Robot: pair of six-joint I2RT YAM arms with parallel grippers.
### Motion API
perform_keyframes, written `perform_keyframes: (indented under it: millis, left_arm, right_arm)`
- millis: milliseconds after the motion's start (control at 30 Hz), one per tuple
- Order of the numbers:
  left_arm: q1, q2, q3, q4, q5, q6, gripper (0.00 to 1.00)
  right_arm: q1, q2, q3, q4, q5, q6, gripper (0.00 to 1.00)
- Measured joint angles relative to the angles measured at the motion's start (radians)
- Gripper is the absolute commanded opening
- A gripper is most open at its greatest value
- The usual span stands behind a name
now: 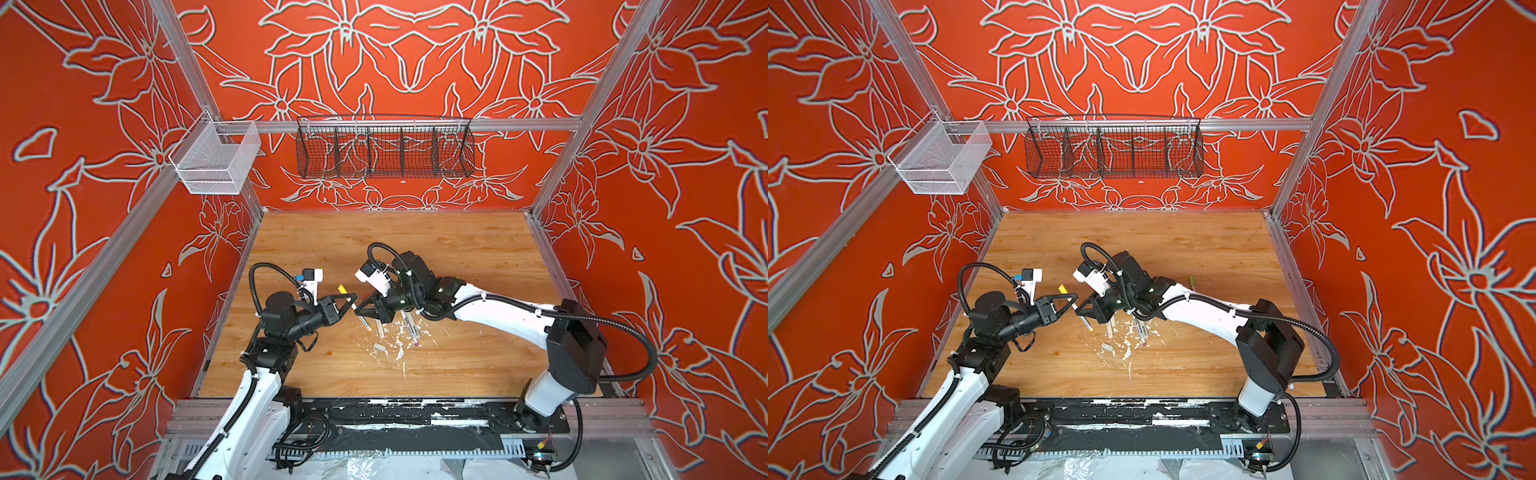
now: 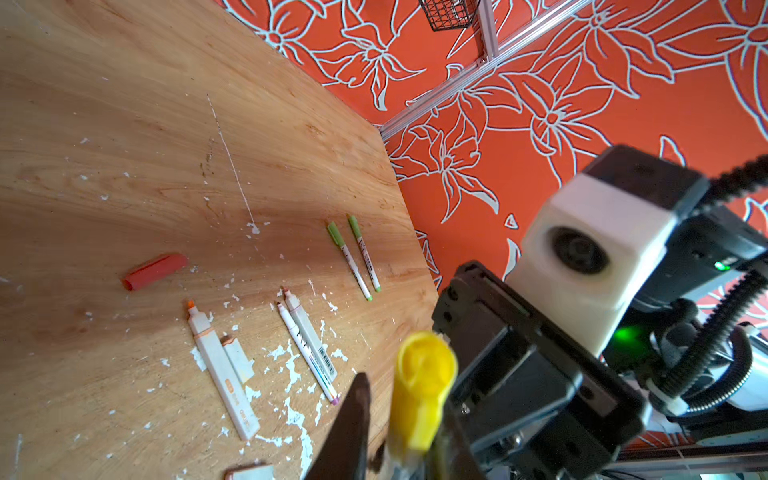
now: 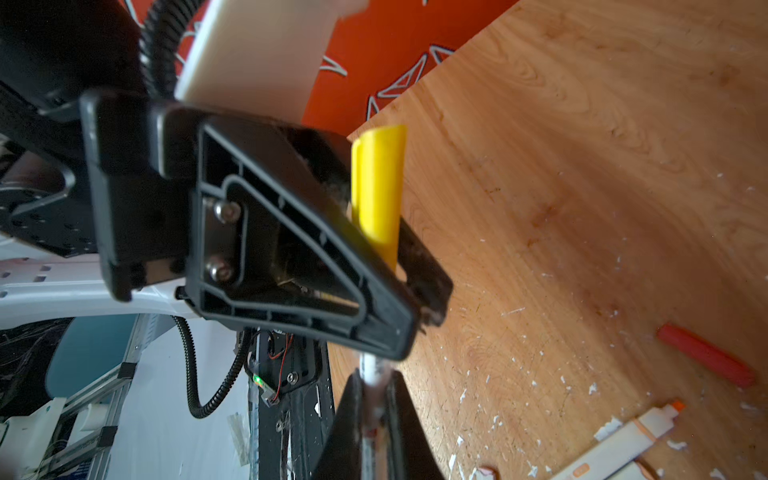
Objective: Insert the pens into the pen caps
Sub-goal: 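Press the yellow cap down onto the marker with the left gripper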
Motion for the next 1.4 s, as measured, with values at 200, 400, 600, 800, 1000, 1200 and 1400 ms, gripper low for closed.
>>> perform_keyframes:
  millis: [200, 400, 600, 800, 1000, 1200, 1400]
  left_arm:
    - [0.000, 0.005, 0.000, -0.005, 0.009, 0.012, 0.03]
    - [0.000, -0.003, 0.001, -0.008, 0.000, 0.014, 0.00]
    - [0.000, -0.036, 0.001, -0.013, -0.002, 0.013, 0.00]
    - [0.000, -0.043, 0.001, -0.020, -0.015, 0.009, 0.13]
    - [0.000, -0.065, 0.004, -0.043, -0.024, 0.015, 0.65]
    - [0.017, -0.087, 0.018, -0.089, -0.058, 0.041, 0.70]
    - [0.064, -0.112, 0.030, -0.112, -0.071, 0.044, 0.67]
  right_arm:
    - [0.000, 0.003, 0.000, 0.002, 0.007, 0.002, 0.04]
    - [0.000, 0.018, 0.011, 0.006, -0.002, 0.013, 0.25]
    - [0.002, 0.053, 0.012, 0.047, -0.029, 0.050, 0.18]
    - [0.006, 0.057, 0.012, 0.066, -0.049, 0.062, 0.06]
    - [0.000, 0.057, 0.012, 0.062, -0.034, 0.072, 0.05]
    - [-0.002, 0.057, 0.011, 0.064, -0.039, 0.071, 0.05]
    - [0.002, 0.056, 0.009, 0.056, -0.053, 0.048, 0.03]
